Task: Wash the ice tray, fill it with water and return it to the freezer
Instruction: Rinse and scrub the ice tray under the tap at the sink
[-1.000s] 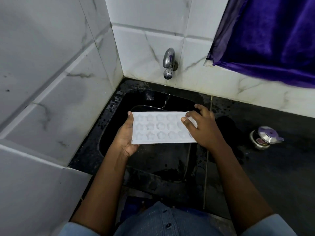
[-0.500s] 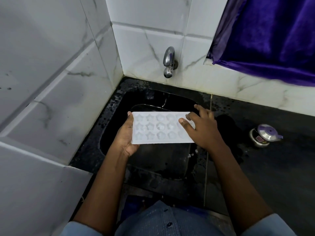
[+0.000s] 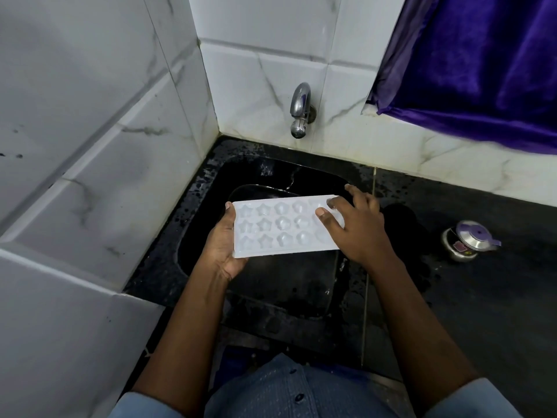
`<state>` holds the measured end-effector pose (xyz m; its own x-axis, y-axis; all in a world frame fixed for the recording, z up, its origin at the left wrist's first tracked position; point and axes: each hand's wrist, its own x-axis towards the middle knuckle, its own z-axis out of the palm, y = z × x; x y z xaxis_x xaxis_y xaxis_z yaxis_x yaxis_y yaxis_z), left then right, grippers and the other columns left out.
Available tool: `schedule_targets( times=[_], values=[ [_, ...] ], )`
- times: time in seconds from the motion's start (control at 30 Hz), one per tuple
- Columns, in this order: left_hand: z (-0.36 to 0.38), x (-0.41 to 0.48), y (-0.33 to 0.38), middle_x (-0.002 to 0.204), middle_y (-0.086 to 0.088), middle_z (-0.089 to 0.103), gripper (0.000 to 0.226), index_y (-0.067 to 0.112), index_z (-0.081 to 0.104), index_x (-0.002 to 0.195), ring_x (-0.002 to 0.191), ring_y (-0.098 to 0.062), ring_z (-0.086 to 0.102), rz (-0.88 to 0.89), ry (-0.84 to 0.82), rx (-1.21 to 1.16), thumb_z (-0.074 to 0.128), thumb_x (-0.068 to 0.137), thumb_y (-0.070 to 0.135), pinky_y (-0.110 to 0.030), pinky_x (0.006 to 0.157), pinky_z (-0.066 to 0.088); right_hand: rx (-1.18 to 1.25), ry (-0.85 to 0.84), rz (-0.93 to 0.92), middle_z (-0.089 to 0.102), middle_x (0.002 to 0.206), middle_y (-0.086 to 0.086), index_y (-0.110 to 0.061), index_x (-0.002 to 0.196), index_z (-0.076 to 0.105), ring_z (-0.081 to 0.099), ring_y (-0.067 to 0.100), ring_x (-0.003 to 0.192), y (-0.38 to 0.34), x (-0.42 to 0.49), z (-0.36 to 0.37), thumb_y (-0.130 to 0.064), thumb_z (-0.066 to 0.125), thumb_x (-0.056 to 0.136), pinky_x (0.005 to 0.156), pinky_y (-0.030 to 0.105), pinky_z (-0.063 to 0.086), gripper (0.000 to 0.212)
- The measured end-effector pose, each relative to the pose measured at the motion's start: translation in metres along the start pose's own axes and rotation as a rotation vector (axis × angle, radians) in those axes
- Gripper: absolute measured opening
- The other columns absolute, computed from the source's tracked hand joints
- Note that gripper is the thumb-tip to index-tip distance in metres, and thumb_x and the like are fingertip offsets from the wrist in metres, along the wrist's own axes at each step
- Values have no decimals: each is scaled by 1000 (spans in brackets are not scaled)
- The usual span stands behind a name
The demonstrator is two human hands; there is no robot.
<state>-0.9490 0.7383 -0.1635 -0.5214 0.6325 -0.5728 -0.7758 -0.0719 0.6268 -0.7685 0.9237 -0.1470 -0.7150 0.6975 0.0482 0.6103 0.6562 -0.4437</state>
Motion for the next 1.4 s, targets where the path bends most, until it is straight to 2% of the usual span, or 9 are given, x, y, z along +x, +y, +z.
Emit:
schedule_targets(
  times=[0.2, 0.37, 0.53, 0.73, 0.9, 1.0, 1.17, 1.27, 1.4],
  values=[
    [1, -2, 2, 120, -18, 77, 67, 7, 66, 132, 100, -32, 79, 0, -25, 4, 35, 108, 62, -46, 70, 66, 11, 14, -1, 32, 167, 2, -32, 124, 66, 22, 35, 151, -1, 2, 1, -80, 32, 92, 116, 59, 32, 67],
    [-2, -1, 4, 121, -18, 77, 65, 9, 69, 126, 100, -32, 79, 19, -37, 3, 36, 108, 62, -46, 69, 66, 9, 2, -3, 27, 170, 0, -35, 130, 65, 18, 33, 153, -3, 1, 0, -72, 41, 98, 118, 59, 26, 55],
    [-1, -2, 3, 115, -16, 79, 63, 10, 70, 122, 97, -31, 80, 22, -40, 12, 35, 109, 61, -45, 67, 65, 15, 16, -1, 28, 169, 1, -31, 124, 66, 17, 32, 153, -2, 0, 1, -73, 41, 97, 117, 60, 25, 55],
    [-2, -2, 3, 119, -17, 78, 64, 10, 69, 126, 100, -32, 79, 17, -30, 25, 37, 108, 62, -46, 69, 66, -24, 24, -3, 26, 171, 0, -37, 128, 64, 16, 32, 154, -3, -2, 1, -83, 26, 90, 117, 62, 22, 71],
    [-2, -3, 2, 123, -17, 77, 66, 10, 68, 130, 104, -32, 78, 24, -36, 18, 35, 108, 63, -46, 72, 66, -63, 38, -18, 27, 170, 0, -36, 125, 64, 17, 33, 154, -1, -2, 0, -82, 26, 92, 117, 61, 21, 68],
    [-1, -4, 0, 120, -17, 78, 66, 10, 67, 130, 102, -32, 79, 18, -38, 9, 34, 108, 62, -46, 70, 66, -96, 30, -26, 23, 172, -1, -39, 127, 63, 14, 32, 156, 1, -4, 0, -80, 28, 95, 120, 61, 13, 63],
    [-2, -3, -1, 119, -17, 78, 65, 10, 68, 127, 100, -33, 79, 0, -46, 5, 35, 108, 62, -46, 68, 65, -122, 57, -37, 21, 173, -1, -37, 116, 67, 12, 31, 157, 2, -5, -1, -76, 32, 96, 121, 59, 6, 56],
    [-1, -3, -2, 120, -17, 78, 66, 10, 68, 129, 101, -33, 79, 3, -41, 14, 35, 108, 63, -47, 70, 65, -128, 50, -30, 21, 173, -1, -39, 122, 67, 11, 31, 157, 4, -7, -3, -76, 32, 97, 121, 59, 5, 57],
    [-3, 1, -2, 132, -20, 72, 72, 8, 62, 140, 113, -36, 74, 18, -53, 23, 35, 106, 66, -50, 80, 65, -130, 34, -29, 19, 173, -2, -42, 133, 62, 11, 31, 157, 3, -8, -5, -79, 28, 95, 121, 60, 5, 63]
  ],
)
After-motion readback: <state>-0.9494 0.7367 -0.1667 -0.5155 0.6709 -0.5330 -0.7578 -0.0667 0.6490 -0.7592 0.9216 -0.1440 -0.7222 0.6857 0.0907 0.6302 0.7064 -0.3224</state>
